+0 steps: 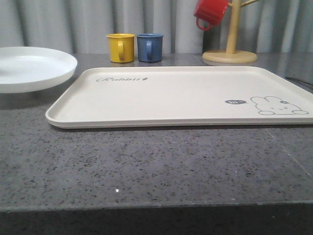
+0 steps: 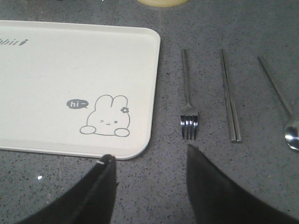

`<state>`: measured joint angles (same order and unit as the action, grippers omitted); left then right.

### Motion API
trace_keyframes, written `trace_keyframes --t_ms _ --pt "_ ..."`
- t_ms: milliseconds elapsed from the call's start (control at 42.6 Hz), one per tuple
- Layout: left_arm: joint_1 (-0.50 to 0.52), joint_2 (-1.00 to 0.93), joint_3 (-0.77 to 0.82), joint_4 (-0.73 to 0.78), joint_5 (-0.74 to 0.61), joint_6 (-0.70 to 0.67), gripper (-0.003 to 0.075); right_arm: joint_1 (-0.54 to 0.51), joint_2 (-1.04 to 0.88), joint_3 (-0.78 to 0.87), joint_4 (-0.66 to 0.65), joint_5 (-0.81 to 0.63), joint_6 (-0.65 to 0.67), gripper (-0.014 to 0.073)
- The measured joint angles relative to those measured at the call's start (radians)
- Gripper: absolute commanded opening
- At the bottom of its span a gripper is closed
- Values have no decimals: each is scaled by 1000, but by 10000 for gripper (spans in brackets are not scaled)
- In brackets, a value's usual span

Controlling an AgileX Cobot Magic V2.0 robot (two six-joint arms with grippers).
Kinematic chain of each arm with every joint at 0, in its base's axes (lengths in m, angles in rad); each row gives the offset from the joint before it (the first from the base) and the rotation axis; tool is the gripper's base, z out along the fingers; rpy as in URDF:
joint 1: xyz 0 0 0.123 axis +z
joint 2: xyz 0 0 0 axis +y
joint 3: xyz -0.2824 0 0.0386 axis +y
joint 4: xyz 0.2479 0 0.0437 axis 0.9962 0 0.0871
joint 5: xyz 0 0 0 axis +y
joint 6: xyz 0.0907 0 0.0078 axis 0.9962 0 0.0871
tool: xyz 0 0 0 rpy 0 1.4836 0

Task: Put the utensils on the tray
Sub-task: 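Grasp the white plate rim with the left gripper and lift it, then carry the plate over the tray and lower it onto the tray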

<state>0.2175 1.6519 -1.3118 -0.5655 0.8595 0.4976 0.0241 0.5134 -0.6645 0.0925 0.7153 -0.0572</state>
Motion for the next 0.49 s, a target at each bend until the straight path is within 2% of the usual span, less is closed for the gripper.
trace_keyframes --t_ms 211,493 --pt "-84 -57 -55 -13 52 0 -20 0 0 0 0 0 0 383" --pt "-312 -39 -57 -19 55 2 -20 0 0 0 0 0 0 383"
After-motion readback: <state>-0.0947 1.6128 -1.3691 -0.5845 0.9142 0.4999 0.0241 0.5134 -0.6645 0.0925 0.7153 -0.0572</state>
